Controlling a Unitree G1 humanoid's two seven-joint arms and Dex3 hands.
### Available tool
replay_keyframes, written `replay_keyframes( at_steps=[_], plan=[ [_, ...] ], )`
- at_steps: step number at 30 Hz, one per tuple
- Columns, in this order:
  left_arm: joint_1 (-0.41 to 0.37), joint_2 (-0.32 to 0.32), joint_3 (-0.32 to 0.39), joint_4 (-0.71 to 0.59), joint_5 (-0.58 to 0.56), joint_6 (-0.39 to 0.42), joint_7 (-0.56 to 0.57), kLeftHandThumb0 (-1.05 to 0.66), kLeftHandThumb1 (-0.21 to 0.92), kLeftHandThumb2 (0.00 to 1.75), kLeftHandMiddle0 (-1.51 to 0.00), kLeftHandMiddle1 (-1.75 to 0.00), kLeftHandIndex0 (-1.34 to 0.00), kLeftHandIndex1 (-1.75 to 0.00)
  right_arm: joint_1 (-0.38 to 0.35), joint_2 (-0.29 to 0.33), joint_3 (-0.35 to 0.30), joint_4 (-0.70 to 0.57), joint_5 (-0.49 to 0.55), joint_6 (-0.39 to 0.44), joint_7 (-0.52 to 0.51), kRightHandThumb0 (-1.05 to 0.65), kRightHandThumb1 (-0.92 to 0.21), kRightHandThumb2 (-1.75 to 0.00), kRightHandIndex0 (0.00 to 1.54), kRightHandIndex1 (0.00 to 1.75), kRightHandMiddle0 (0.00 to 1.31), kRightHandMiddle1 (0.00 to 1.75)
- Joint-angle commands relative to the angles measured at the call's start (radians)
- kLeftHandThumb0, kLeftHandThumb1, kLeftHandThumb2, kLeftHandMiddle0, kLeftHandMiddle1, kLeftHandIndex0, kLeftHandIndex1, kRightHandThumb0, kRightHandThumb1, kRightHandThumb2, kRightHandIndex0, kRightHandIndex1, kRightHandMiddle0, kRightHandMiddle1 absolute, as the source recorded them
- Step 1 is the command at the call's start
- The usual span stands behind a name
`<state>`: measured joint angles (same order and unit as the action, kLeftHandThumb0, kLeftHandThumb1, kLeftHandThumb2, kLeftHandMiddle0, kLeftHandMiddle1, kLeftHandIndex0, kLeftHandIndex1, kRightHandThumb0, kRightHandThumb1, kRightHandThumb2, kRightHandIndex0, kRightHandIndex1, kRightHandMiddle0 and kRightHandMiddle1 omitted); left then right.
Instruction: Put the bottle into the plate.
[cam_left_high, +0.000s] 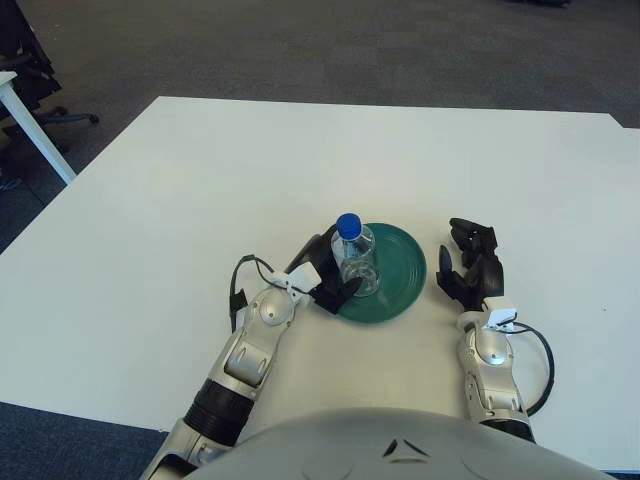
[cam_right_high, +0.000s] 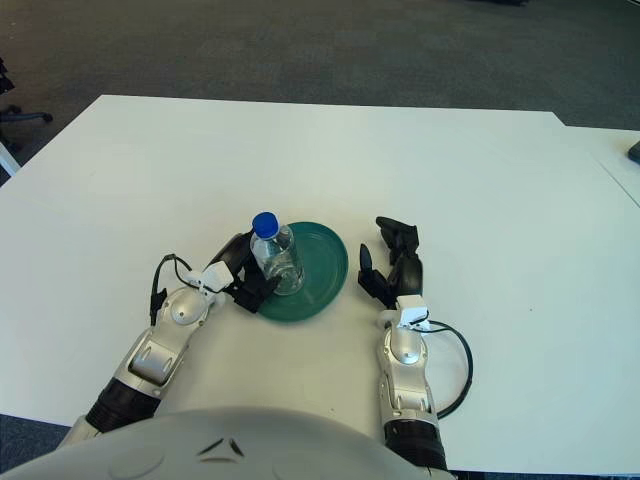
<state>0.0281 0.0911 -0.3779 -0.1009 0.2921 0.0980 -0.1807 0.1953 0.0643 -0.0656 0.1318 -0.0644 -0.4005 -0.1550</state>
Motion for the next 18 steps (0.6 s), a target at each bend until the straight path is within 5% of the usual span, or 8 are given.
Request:
replay_keyframes(
  at_steps=[1, 13, 18],
  plan=[
    [0.008, 0.000, 0.006, 0.044, 0.001, 0.039, 0.007, -0.46, 0.33, 1.29, -1.24, -1.75, -0.59, -1.75, 0.029, 0.012, 0.008, 0.025, -0.001, 0.039, -0.003, -0.44, -0.75, -0.75, 0.29, 0.63, 0.09, 1.20],
    [-0.007, -0.010, 0.003, 0.042, 0.019, 0.064, 0.026, -0.45, 0.35, 1.27, -1.25, -1.75, -0.57, -1.75, 0.019, 0.030, 0.013, 0.038, 0.011, 0.028, -0.008, -0.47, -0.78, -0.72, 0.30, 0.58, 0.08, 1.18],
    [-0.010, -0.007, 0.013, 0.049, 0.002, 0.015, 0.025, -0.46, 0.35, 1.27, -1.25, -1.75, -0.58, -1.75, 0.018, 0.039, 0.016, 0.041, 0.009, 0.031, -0.010, -0.48, -0.79, -0.70, 0.29, 0.57, 0.07, 1.18]
  ],
)
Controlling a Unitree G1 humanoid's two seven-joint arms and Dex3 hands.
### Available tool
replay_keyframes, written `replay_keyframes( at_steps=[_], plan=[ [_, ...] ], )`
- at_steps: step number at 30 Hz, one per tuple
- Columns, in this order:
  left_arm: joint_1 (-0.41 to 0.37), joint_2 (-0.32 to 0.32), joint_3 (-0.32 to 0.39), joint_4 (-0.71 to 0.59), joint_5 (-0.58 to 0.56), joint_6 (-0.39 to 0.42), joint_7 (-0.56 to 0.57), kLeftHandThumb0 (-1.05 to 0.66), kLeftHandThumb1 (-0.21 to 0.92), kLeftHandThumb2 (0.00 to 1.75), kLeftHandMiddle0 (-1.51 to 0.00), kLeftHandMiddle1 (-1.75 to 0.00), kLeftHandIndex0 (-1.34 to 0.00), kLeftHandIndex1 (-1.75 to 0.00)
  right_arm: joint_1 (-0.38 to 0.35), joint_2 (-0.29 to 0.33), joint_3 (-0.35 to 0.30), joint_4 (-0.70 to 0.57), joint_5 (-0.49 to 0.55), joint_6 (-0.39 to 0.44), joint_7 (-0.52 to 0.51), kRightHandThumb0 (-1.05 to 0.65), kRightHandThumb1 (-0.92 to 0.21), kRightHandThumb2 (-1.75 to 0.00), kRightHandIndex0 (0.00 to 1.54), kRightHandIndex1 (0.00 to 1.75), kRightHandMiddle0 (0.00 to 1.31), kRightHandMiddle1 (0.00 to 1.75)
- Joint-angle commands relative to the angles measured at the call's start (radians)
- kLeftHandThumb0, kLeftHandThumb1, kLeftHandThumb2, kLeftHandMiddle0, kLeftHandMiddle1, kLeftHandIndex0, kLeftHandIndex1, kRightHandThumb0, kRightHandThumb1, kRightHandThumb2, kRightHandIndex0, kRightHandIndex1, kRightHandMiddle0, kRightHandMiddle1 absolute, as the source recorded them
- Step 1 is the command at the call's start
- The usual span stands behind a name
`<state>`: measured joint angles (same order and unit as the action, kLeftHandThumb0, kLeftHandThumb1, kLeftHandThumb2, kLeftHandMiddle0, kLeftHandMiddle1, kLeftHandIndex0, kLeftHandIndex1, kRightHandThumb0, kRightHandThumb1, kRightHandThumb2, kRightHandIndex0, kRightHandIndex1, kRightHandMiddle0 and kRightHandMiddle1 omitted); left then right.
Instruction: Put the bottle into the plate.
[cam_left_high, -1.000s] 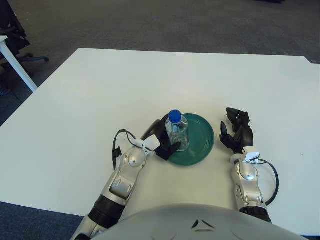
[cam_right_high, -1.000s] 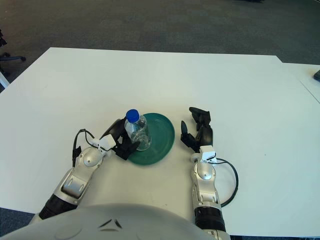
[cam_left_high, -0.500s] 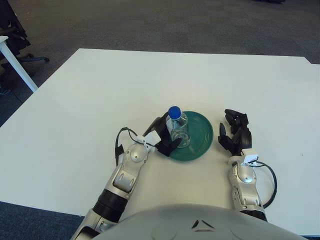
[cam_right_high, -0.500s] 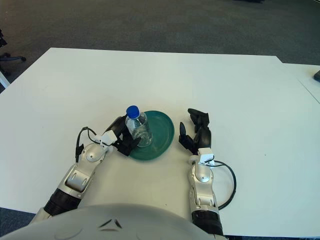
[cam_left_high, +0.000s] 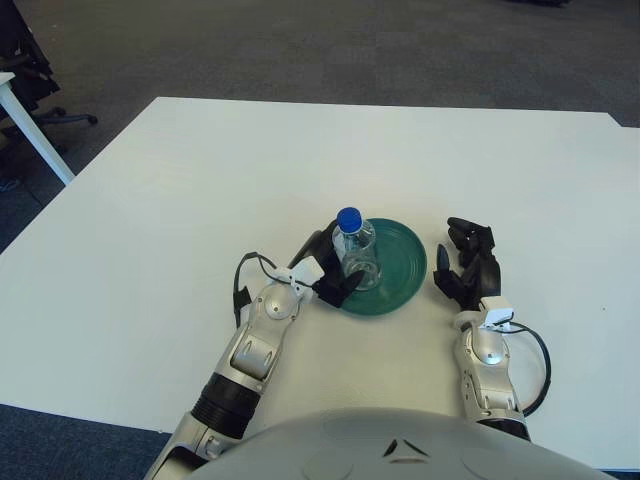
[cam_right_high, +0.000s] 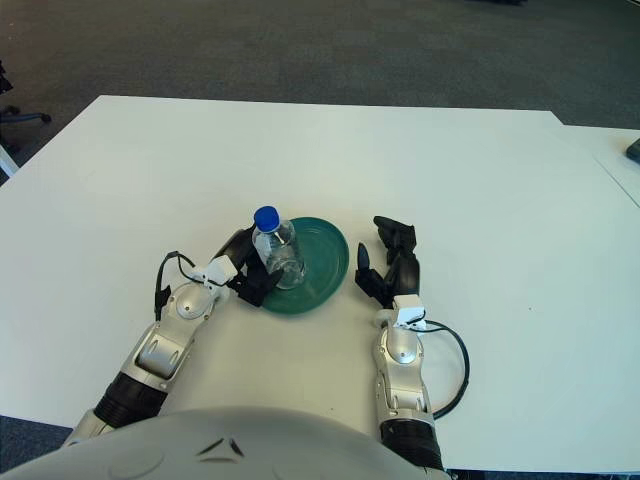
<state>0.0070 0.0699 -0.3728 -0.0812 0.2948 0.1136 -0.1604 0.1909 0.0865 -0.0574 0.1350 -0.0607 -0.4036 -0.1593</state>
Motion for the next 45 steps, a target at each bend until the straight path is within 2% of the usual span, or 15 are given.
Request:
replay_keyframes(
  at_steps=[1, 16, 18, 19, 20, 21, 22, 23, 24, 25, 27, 30, 37, 45],
  plan=[
    [0.011, 0.014, 0.011, 0.032, -0.006, -0.012, 0.006, -0.46, 0.35, 1.27, -1.25, -1.75, -0.58, -1.75, 0.021, 0.018, 0.009, 0.041, 0.004, 0.034, -0.007, -0.47, -0.79, -0.69, 0.29, 0.57, 0.07, 1.17],
    [-0.012, 0.013, 0.011, 0.049, -0.009, -0.054, 0.006, -0.47, 0.32, 1.31, -1.23, -1.75, -0.60, -1.75, 0.016, 0.019, 0.023, 0.052, -0.015, 0.035, -0.017, -0.48, -0.78, -0.68, 0.31, 0.56, 0.04, 1.12],
    [-0.023, 0.018, 0.009, 0.075, -0.015, -0.079, -0.003, -0.45, 0.36, 1.26, -1.18, -1.75, -0.57, -1.75, 0.017, 0.021, 0.026, 0.052, -0.017, 0.034, -0.019, -0.48, -0.79, -0.68, 0.31, 0.56, 0.03, 1.12],
    [-0.026, 0.030, 0.005, 0.085, -0.017, -0.094, -0.020, -0.44, 0.41, 1.19, -1.08, -1.75, -0.53, -1.75, 0.018, 0.023, 0.028, 0.051, -0.019, 0.033, -0.021, -0.48, -0.79, -0.68, 0.31, 0.56, 0.03, 1.12],
    [-0.027, 0.039, 0.003, 0.091, -0.019, -0.104, -0.031, -0.58, 0.59, 0.96, -0.76, -1.43, -0.34, -1.54, 0.019, 0.023, 0.029, 0.051, -0.020, 0.033, -0.023, -0.48, -0.79, -0.68, 0.31, 0.56, 0.03, 1.12],
    [-0.026, 0.052, 0.000, 0.093, -0.018, -0.114, -0.044, -0.67, 0.71, 0.81, -0.57, -1.19, -0.22, -1.40, 0.020, 0.024, 0.031, 0.052, -0.023, 0.030, -0.025, -0.48, -0.79, -0.68, 0.32, 0.56, 0.03, 1.11],
    [-0.026, 0.060, -0.002, 0.095, -0.017, -0.120, -0.051, -0.72, 0.75, 0.77, -0.49, -1.07, -0.17, -1.30, 0.021, 0.023, 0.032, 0.053, -0.024, 0.028, -0.026, -0.48, -0.79, -0.68, 0.32, 0.56, 0.02, 1.11],
    [-0.025, 0.065, -0.002, 0.097, -0.017, -0.125, -0.055, -0.79, 0.81, 0.73, -0.39, -0.86, -0.11, -1.15, 0.021, 0.024, 0.033, 0.054, -0.026, 0.027, -0.028, -0.47, -0.79, -0.68, 0.32, 0.56, 0.02, 1.11],
    [-0.025, 0.067, -0.001, 0.098, -0.017, -0.129, -0.058, -0.83, 0.85, 0.70, -0.32, -0.73, -0.07, -1.05, 0.021, 0.024, 0.034, 0.055, -0.027, 0.026, -0.029, -0.47, -0.80, -0.68, 0.33, 0.56, 0.02, 1.11],
    [-0.026, 0.072, -0.003, 0.103, -0.012, -0.142, -0.056, -0.84, 0.87, 0.69, -0.30, -0.68, -0.06, -1.02, 0.020, 0.024, 0.034, 0.058, -0.028, 0.024, -0.031, -0.47, -0.80, -0.68, 0.33, 0.56, 0.02, 1.11],
    [-0.028, 0.082, -0.006, 0.111, -0.001, -0.170, -0.051, -0.92, 0.90, 0.72, -0.23, -0.45, -0.02, -0.83, 0.018, 0.023, 0.035, 0.064, -0.031, 0.019, -0.035, -0.46, -0.80, -0.68, 0.34, 0.56, 0.01, 1.10],
    [-0.030, 0.094, -0.009, 0.124, 0.011, -0.216, -0.041, -0.99, 0.91, 0.79, -0.18, -0.24, -0.01, -0.63, 0.016, 0.024, 0.035, 0.073, -0.035, 0.013, -0.038, -0.45, -0.79, -0.69, 0.35, 0.57, 0.02, 1.10],
    [-0.026, 0.108, -0.004, 0.146, 0.006, -0.290, -0.042, -1.04, 0.92, 0.87, -0.09, -0.06, 0.00, -0.31, 0.009, 0.021, 0.034, 0.096, -0.024, -0.001, -0.029, -0.43, -0.77, -0.72, 0.35, 0.57, 0.02, 1.10],
    [-0.034, 0.139, 0.008, 0.143, -0.022, -0.301, -0.088, -1.05, 0.92, 0.76, -0.01, 0.00, 0.00, -0.04, 0.003, 0.023, 0.030, 0.119, -0.002, -0.016, -0.014, -0.41, -0.73, -0.75, 0.34, 0.56, 0.02, 1.10]
  ],
)
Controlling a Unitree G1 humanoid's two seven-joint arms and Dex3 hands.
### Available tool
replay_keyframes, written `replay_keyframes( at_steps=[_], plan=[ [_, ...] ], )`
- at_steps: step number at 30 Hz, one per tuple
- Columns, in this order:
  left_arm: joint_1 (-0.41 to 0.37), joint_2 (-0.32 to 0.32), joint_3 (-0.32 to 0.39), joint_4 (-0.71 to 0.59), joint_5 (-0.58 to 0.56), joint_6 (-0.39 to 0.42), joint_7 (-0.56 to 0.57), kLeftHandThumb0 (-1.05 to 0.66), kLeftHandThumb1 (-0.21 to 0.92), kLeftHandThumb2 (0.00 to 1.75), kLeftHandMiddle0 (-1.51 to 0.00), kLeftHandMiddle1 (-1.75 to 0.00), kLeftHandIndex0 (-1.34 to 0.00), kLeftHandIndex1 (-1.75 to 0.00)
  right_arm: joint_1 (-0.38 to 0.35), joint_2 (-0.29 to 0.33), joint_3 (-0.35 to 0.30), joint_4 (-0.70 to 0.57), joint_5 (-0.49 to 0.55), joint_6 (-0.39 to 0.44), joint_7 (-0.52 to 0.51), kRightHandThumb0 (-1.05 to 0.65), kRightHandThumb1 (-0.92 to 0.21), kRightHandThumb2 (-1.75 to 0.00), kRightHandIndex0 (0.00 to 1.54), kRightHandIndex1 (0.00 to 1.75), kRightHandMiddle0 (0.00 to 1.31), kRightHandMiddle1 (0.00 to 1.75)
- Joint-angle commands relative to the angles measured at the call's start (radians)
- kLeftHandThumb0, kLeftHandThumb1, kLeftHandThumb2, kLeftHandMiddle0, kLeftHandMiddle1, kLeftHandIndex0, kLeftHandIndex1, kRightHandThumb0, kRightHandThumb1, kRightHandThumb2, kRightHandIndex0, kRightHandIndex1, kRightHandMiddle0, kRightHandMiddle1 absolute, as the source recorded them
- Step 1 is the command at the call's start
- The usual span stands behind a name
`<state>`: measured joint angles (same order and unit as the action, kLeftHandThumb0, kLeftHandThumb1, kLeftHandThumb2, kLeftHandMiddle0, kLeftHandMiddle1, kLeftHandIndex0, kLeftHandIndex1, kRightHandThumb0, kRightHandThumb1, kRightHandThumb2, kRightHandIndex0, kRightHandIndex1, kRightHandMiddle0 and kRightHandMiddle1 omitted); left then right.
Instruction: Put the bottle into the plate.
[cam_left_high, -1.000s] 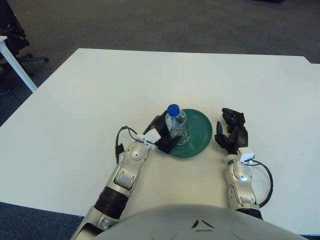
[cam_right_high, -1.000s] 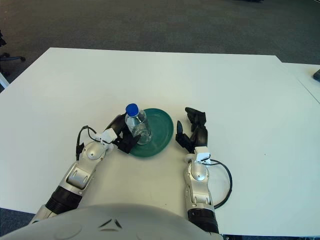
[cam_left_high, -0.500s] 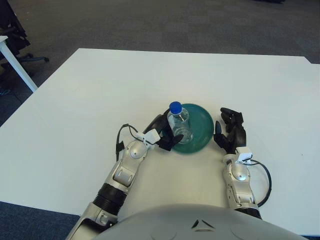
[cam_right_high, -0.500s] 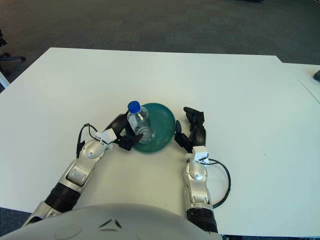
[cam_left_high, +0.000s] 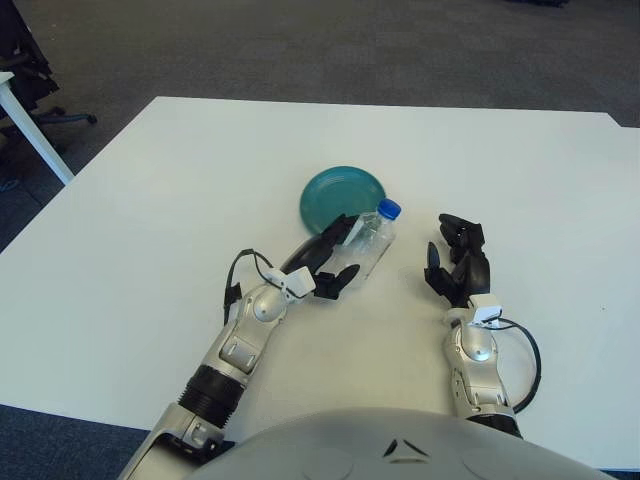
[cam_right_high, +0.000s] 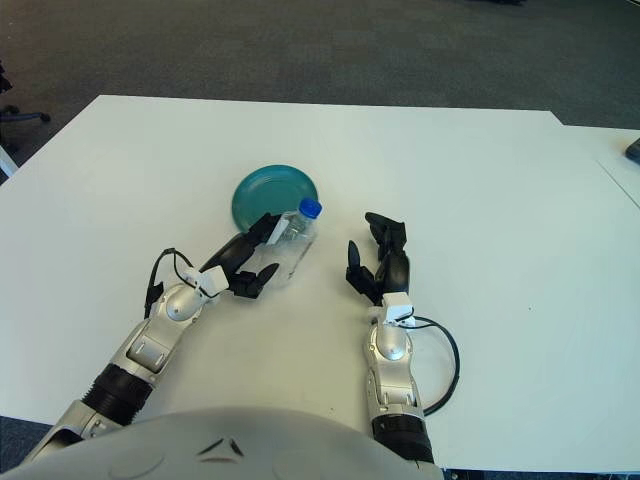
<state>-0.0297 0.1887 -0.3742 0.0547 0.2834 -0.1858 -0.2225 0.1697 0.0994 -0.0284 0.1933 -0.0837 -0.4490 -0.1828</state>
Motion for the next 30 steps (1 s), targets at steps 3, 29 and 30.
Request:
replay_keyframes(
  at_steps=[3, 29, 30],
  plan=[
    [0.005, 0.024, 0.018, 0.000, -0.040, 0.005, -0.052, -1.05, 0.92, 0.69, 0.00, 0.00, 0.00, -0.01, 0.024, 0.010, 0.000, 0.066, 0.026, 0.025, 0.015, -0.41, -0.73, -0.76, 0.34, 0.56, 0.01, 1.10],
    [0.074, -0.120, 0.110, 0.099, -0.124, -0.109, 0.089, -1.05, 0.92, 1.01, 0.00, 0.00, 0.00, 0.00, 0.021, 0.005, -0.007, 0.079, 0.044, 0.022, 0.032, -0.44, -0.72, -0.76, 0.33, 0.55, 0.03, 1.11],
    [0.073, -0.123, 0.111, 0.104, -0.125, -0.117, 0.090, -1.05, 0.92, 1.02, 0.00, 0.00, 0.00, 0.00, 0.019, 0.005, -0.008, 0.080, 0.044, 0.022, 0.032, -0.44, -0.72, -0.76, 0.33, 0.56, 0.03, 1.11]
  ],
)
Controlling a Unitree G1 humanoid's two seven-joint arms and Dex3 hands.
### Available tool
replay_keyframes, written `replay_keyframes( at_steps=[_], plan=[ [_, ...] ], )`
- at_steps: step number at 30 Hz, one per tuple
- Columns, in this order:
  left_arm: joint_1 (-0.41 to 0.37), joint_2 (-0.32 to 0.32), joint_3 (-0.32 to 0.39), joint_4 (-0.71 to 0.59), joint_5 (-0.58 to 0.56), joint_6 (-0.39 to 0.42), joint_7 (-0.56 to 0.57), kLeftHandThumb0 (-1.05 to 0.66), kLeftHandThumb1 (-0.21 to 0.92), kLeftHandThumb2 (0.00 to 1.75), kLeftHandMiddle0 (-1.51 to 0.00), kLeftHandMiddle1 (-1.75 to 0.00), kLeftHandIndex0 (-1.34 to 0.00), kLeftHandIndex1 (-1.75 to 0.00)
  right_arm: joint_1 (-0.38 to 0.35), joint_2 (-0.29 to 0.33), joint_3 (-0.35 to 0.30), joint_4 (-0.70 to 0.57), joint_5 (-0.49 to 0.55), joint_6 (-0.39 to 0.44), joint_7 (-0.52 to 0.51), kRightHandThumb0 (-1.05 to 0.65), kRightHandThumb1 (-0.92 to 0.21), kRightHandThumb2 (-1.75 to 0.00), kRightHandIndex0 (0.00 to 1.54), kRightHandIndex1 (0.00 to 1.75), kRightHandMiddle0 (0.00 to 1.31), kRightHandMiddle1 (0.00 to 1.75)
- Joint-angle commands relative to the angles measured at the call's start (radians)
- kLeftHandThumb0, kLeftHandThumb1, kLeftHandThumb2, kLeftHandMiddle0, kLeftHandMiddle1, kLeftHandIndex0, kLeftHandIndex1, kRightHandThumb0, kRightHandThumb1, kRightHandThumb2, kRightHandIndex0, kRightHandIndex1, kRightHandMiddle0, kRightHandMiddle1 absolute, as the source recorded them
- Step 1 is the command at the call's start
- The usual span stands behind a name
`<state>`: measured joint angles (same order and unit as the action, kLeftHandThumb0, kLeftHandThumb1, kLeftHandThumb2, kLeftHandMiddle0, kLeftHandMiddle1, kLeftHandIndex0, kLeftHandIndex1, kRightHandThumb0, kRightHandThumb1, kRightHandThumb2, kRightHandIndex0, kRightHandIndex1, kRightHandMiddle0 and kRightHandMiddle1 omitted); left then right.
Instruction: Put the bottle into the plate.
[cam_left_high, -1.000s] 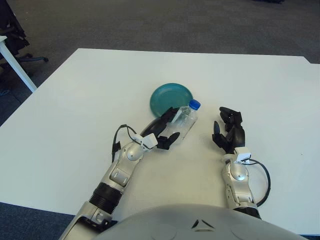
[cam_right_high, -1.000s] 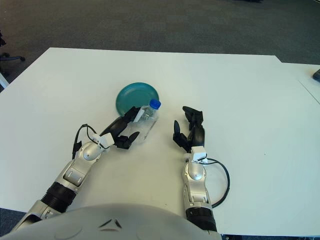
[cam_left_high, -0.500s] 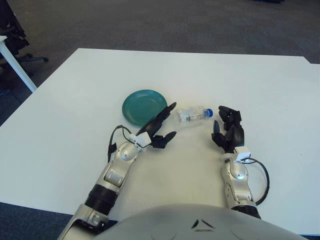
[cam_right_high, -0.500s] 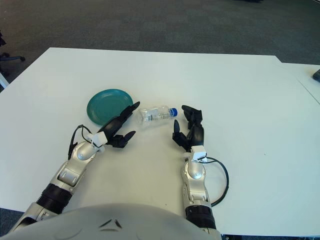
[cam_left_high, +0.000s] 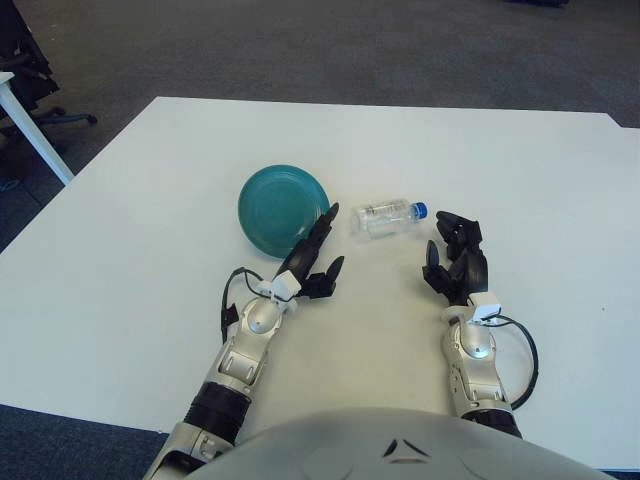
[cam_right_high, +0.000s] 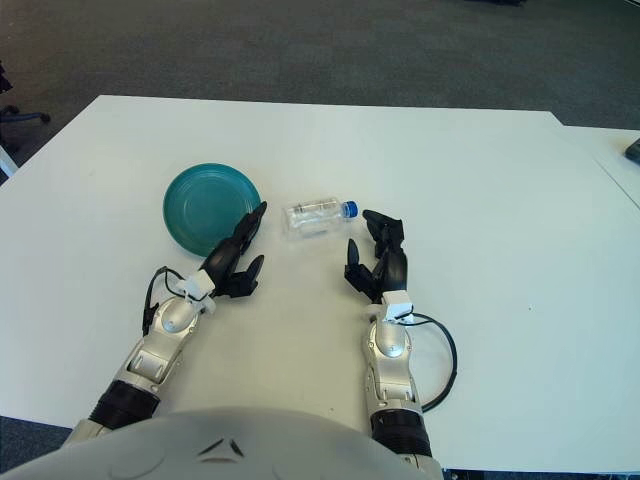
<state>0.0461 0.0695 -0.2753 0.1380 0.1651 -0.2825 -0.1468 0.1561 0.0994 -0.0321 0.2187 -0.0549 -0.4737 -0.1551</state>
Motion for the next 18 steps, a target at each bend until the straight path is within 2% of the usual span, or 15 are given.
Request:
replay_keyframes(
  at_steps=[1, 18],
  plan=[
    [-0.003, -0.005, 0.014, 0.024, -0.008, -0.027, 0.016, -1.05, 0.92, 1.03, 0.00, 0.00, 0.00, 0.00, 0.031, 0.005, -0.005, 0.056, 0.015, 0.047, 0.004, -0.43, -0.72, -0.76, 0.33, 0.56, 0.03, 1.11],
    [-0.028, -0.022, 0.023, 0.086, 0.009, -0.080, 0.028, -1.05, 0.92, 1.05, 0.00, 0.00, -0.01, -0.01, 0.009, -0.002, -0.020, 0.086, 0.017, 0.029, 0.011, -0.38, -0.69, -0.84, 0.33, 0.59, 0.03, 1.13]
  ],
)
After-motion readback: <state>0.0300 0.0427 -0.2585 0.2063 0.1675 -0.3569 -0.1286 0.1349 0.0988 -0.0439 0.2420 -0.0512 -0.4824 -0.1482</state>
